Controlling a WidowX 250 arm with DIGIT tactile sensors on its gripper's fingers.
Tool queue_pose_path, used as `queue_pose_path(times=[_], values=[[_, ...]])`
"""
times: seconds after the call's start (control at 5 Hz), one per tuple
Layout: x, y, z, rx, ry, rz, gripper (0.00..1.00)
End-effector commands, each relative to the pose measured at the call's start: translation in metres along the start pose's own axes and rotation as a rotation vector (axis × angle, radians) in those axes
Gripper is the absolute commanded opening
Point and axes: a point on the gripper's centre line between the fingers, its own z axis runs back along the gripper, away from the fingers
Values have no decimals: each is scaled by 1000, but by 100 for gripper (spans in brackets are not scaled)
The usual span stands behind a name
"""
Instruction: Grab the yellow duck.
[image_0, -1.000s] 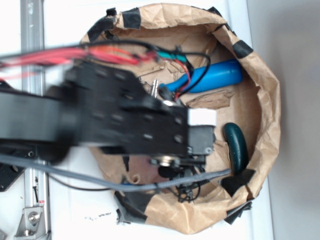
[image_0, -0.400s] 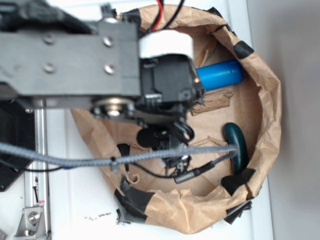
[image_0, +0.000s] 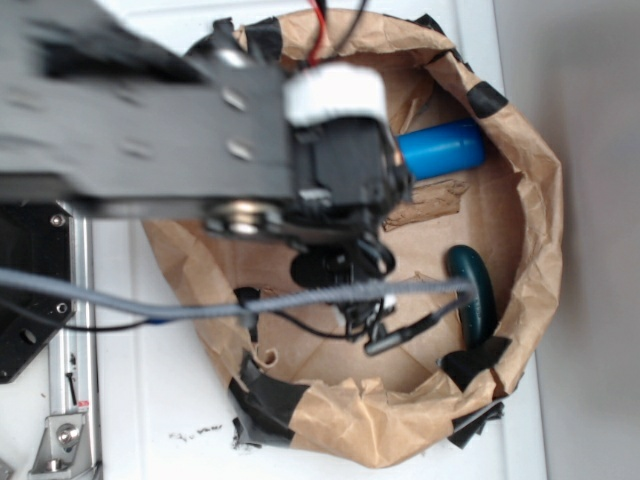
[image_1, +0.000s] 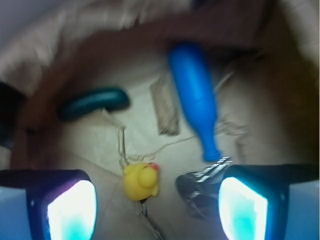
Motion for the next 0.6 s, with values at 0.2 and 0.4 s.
queue_pose_path(times=[0.2,0.4], values=[[-7,20,-30,42,39,-149,100],[-5,22,-8,1,8,-134,100]])
